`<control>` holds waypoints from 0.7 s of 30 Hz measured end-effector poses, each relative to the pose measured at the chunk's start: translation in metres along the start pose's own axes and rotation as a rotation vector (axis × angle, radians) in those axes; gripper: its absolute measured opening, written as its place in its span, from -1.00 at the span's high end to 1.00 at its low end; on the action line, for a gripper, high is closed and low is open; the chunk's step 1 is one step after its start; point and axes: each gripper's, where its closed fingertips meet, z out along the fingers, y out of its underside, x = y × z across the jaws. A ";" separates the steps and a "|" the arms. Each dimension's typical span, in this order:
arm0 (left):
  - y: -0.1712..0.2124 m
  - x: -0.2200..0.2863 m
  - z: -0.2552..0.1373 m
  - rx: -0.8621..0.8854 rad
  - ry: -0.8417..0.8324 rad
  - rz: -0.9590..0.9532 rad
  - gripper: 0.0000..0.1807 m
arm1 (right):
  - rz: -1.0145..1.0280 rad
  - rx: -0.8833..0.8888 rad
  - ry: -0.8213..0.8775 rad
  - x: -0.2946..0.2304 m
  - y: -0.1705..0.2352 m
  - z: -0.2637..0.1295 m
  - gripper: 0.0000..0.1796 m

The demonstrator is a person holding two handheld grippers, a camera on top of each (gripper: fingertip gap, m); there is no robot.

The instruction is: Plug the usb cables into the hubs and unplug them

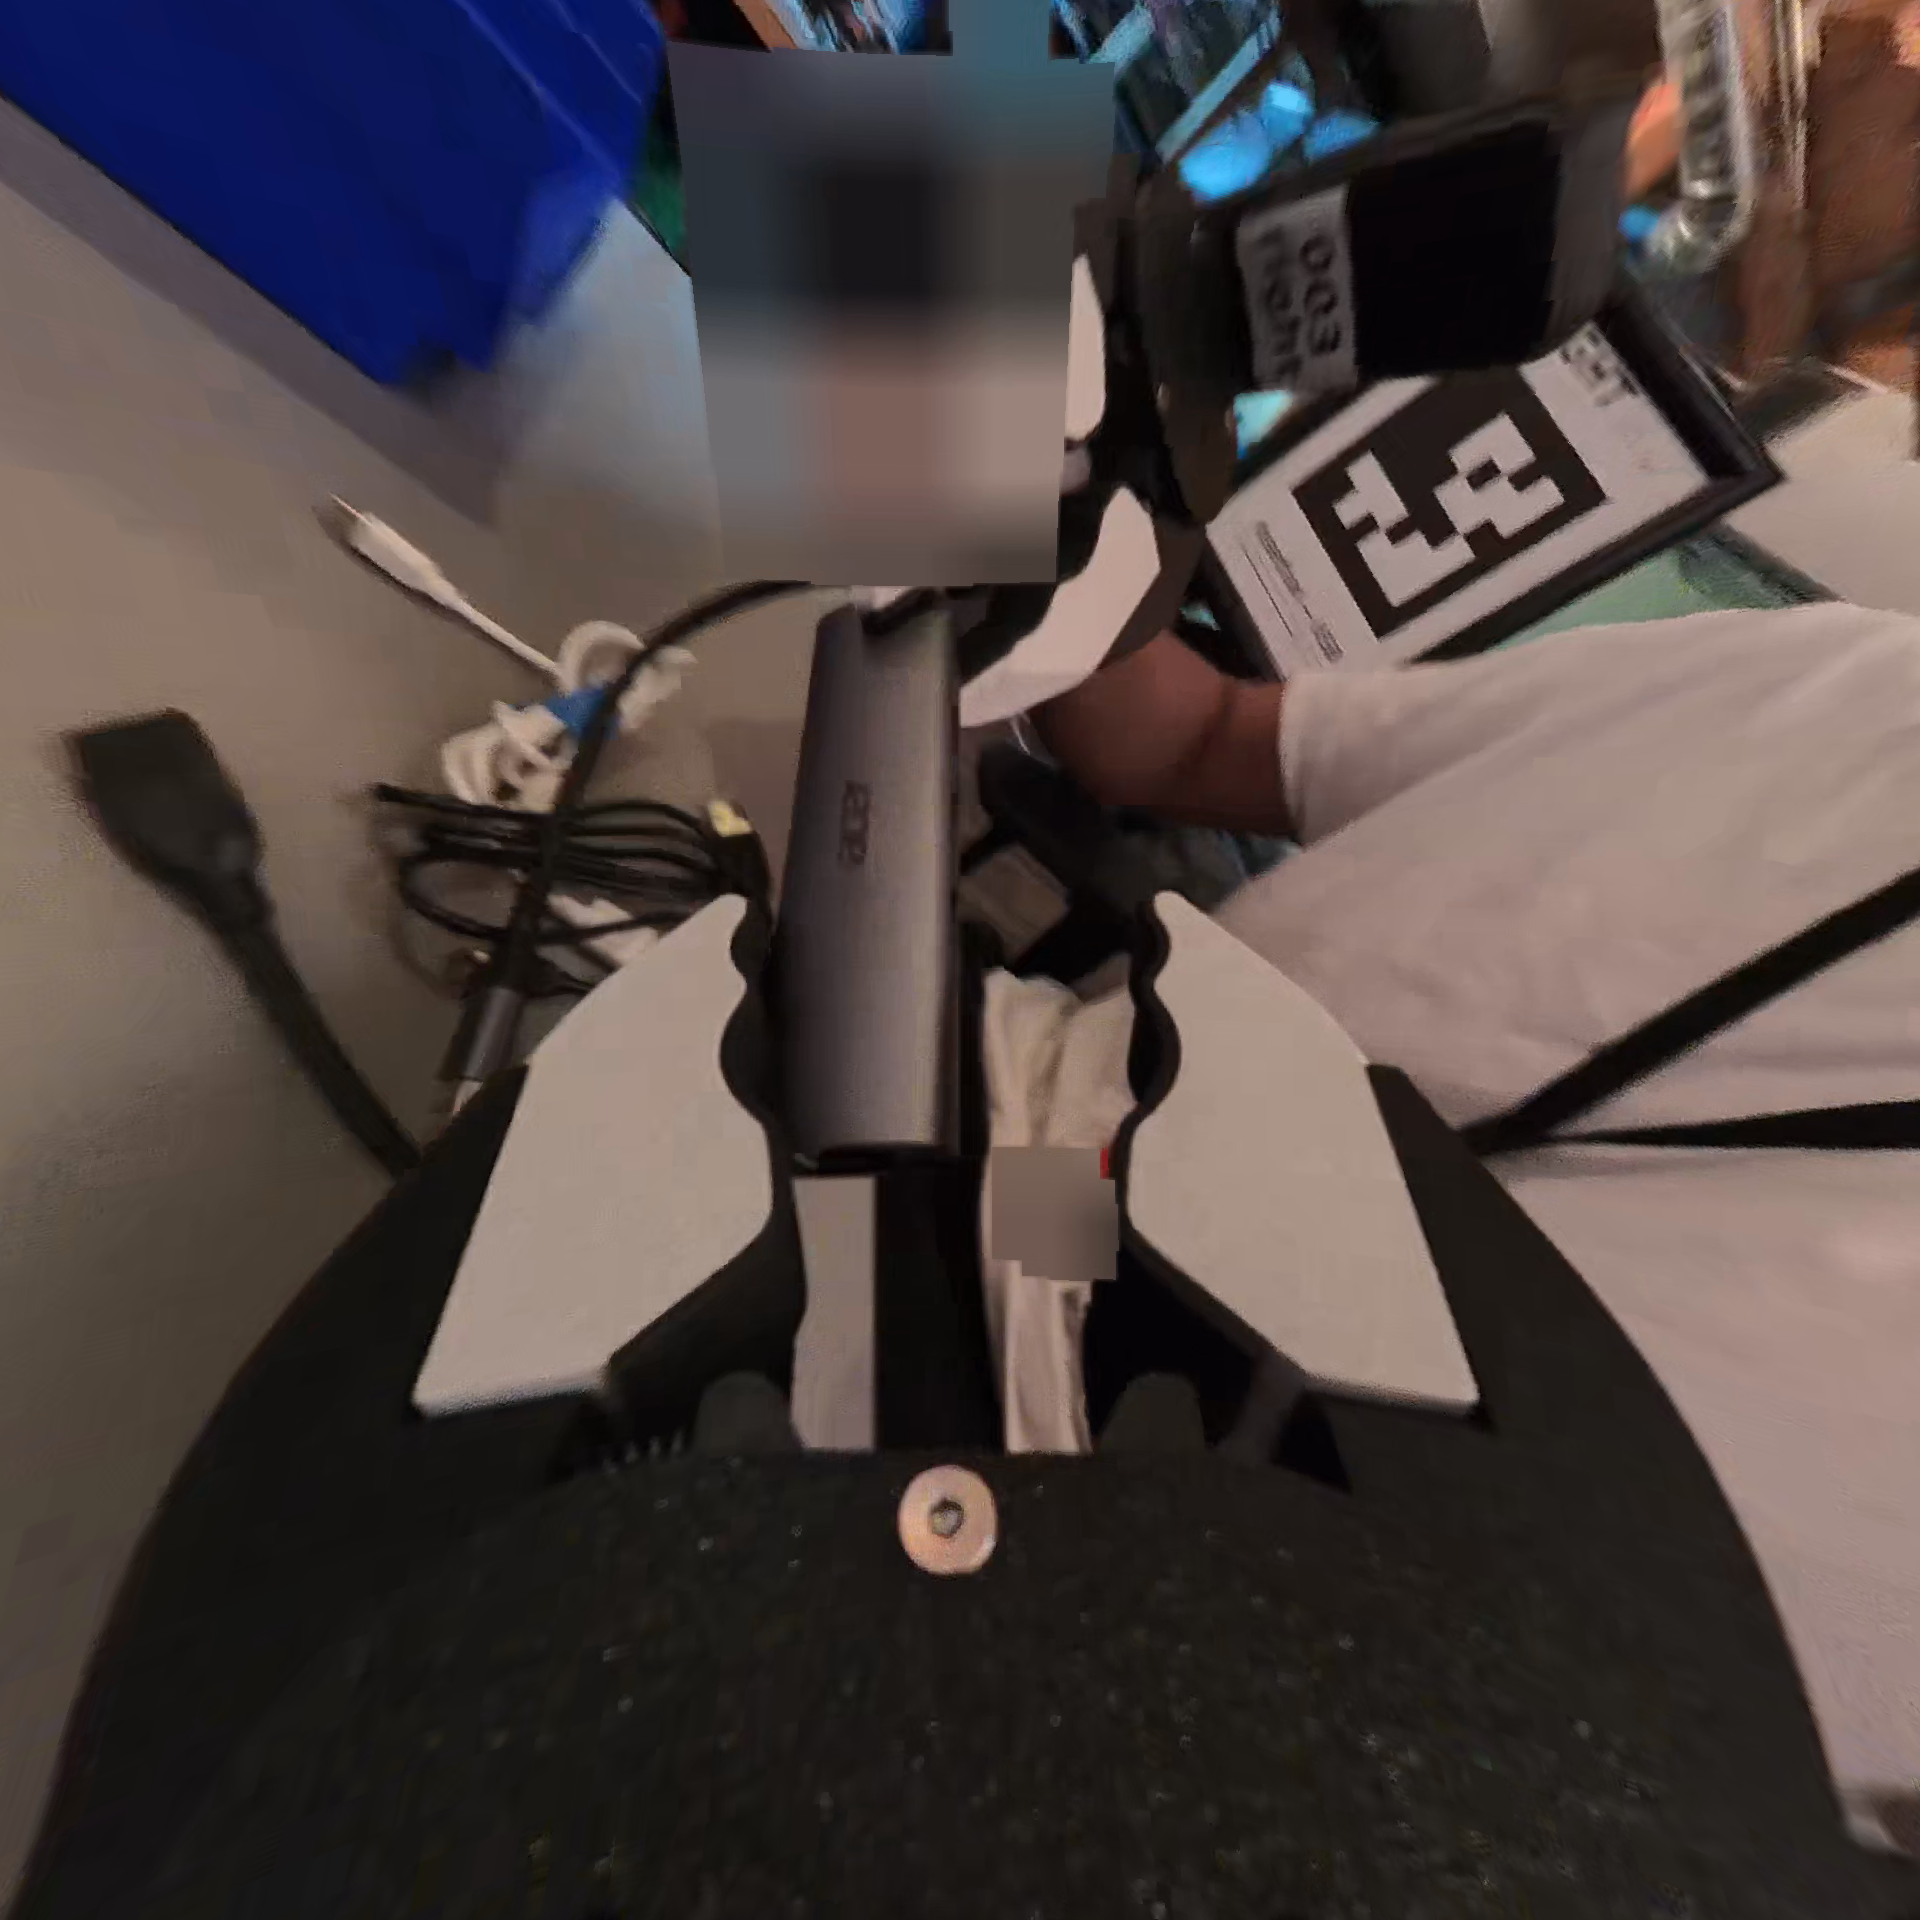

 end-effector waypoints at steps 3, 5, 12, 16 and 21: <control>-0.004 -0.010 -0.001 0.039 -0.071 0.051 0.47 | 0.121 0.109 0.012 0.001 0.000 0.000 0.80; 0.004 -0.021 0.004 -0.013 -0.140 0.113 0.52 | 0.118 0.091 0.019 -0.001 0.005 0.001 0.80; 0.009 -0.023 0.018 -0.085 -0.337 0.569 0.52 | 0.235 0.194 -0.129 -0.011 -0.002 -0.009 0.81; 0.000 0.000 0.020 0.027 -0.350 0.809 0.60 | 0.341 0.360 -0.239 -0.012 -0.010 -0.023 0.81; -0.019 0.020 0.012 0.204 -0.382 0.917 0.58 | 0.436 0.499 -0.305 -0.011 -0.017 -0.033 0.82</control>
